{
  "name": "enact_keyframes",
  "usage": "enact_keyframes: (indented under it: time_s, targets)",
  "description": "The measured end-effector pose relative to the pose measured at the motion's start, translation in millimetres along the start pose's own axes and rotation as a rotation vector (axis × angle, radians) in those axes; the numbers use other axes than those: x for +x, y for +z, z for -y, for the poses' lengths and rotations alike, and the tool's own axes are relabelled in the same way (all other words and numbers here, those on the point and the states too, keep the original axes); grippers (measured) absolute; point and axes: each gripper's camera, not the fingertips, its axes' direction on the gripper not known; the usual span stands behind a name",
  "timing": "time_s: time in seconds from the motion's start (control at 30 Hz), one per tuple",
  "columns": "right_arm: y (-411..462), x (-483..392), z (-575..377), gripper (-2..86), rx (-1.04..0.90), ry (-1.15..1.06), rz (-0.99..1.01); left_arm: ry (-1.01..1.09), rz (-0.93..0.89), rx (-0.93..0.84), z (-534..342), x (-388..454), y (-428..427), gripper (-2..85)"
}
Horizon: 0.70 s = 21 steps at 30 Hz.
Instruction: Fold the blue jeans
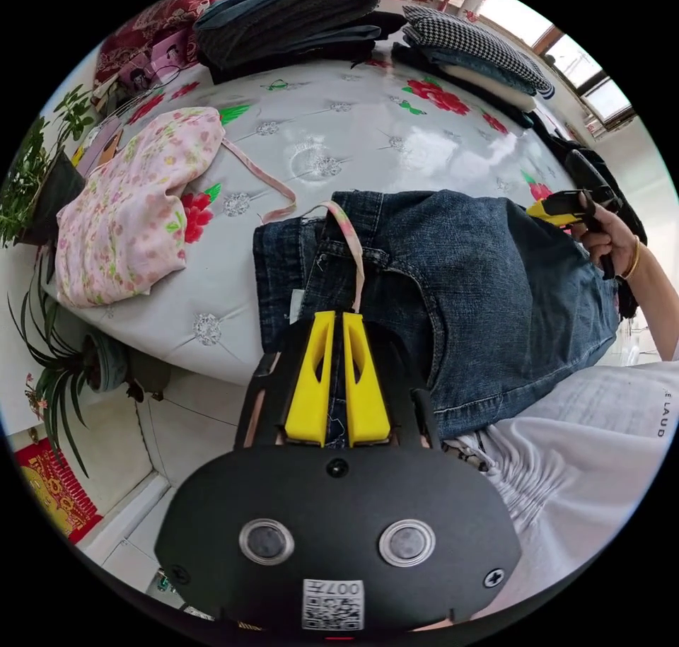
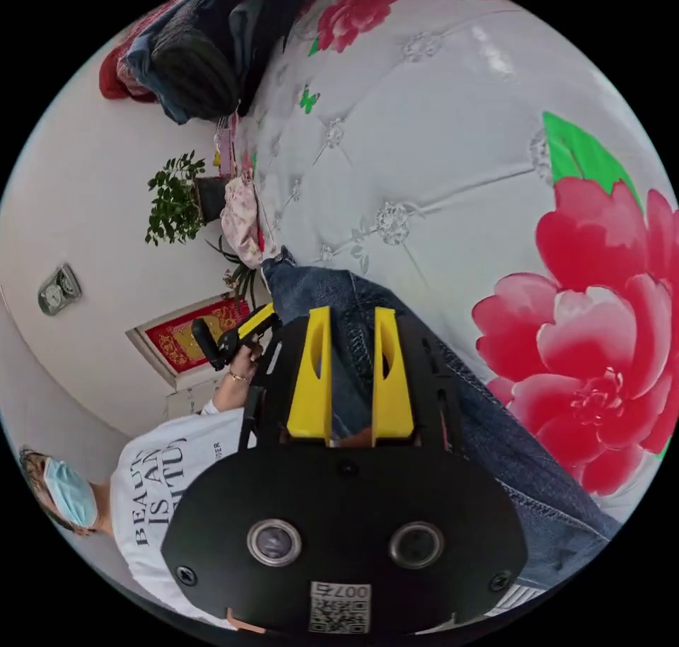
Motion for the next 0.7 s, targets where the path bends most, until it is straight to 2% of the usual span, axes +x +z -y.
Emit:
enact_keyframes:
  time_s: [0.1, 0.17, 0.23, 0.4, 0.5, 0.6, 0.67, 0.7]
  targets:
    - [-92, 12, -8, 0.9, 0.214, -0.025, 0.111, 0.052, 0.093, -0.012, 18, 3, 9, -0.9]
    - [-177, 14, -38, 0.4, 0.481, -0.052, 0.152, 0.051, 0.104, 0.001, 30, 1, 14, -0.9]
    - [-225, 12, -60, 0.6, 0.564, -0.066, 0.111, 0.039, 0.103, 0.004, 41, -1, 20, -0.9]
    - [-284, 20, -156, 2.6, 0.571, -0.111, -0.107, -0.026, 0.090, 0.035, 39, 1, 27, -0.9]
    - [-319, 70, -268, 4.0, 0.685, -0.035, -0.124, -0.094, 0.037, 0.053, 19, 0, 25, -0.9]
    - [-369, 144, -413, 5.4, 0.896, 0.169, -0.122, -0.177, -0.040, 0.073, -4, -4, 15, -0.8]
    - [-412, 207, -543, 6.2, 1.100, 0.412, -0.134, -0.201, -0.079, 0.099, -17, -2, 6, -0.6]
    - [-421, 222, -575, 6.4, 1.145, 0.482, -0.136, -0.200, -0.095, 0.110, -24, 2, 0, -0.3]
